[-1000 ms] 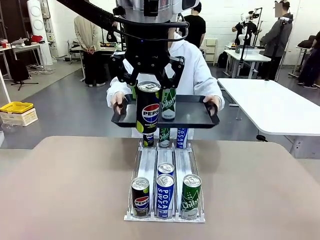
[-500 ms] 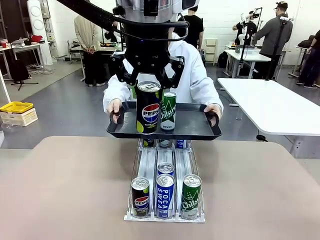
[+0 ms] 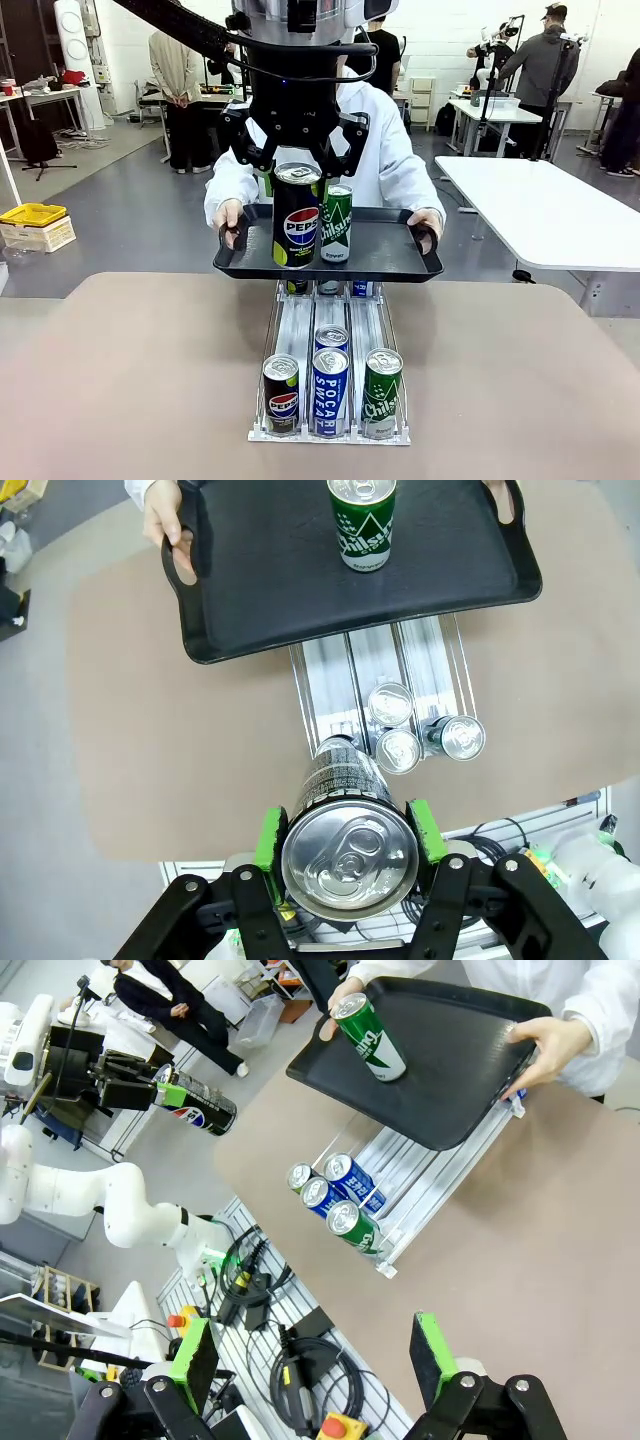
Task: Retrieve and hand over the desired beverage to the person.
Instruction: Place the picked can on the Handle tray extended by the person.
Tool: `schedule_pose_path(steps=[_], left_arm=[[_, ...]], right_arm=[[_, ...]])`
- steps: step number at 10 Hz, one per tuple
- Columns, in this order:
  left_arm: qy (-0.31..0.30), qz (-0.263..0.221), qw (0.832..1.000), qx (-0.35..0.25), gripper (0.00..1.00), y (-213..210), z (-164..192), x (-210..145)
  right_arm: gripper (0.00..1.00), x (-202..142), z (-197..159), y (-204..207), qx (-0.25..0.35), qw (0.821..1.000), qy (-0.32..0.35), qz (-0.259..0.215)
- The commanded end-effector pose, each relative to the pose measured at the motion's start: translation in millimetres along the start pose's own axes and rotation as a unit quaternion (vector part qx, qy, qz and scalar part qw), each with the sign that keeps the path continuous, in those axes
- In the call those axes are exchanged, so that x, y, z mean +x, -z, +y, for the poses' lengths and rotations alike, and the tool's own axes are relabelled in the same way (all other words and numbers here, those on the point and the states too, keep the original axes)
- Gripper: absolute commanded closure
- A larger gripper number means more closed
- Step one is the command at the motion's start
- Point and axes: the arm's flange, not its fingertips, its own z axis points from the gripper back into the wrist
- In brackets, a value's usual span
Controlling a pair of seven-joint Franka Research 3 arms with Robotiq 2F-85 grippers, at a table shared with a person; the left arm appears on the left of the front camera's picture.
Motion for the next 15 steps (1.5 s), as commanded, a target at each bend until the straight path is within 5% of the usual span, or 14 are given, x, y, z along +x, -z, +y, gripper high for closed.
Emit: schedule_pose_path(steps=[1,2,8,15], left_arm=[[-0.004,-0.010,1.000,0.002,1.00,-5,3,-1],[0.000,0.000,1.000,0.000,0.41,0,0,0],[-0.068,0.048,0.994,-0.065,0.41,81,70,80],[-0.127,0.108,0.984,-0.056,0.41,169,112,100]], right_arm=[[0.00,2,-1,0,0.016,1.000,-0.008,-0.011],[0.00,2,-1,0,0.016,1.000,-0.008,-0.011],[0.00,2,-1,0,0.016,1.000,-0.008,-0.011],[0.00,2,-1,0,0.016,1.000,-0.008,-0.011]])
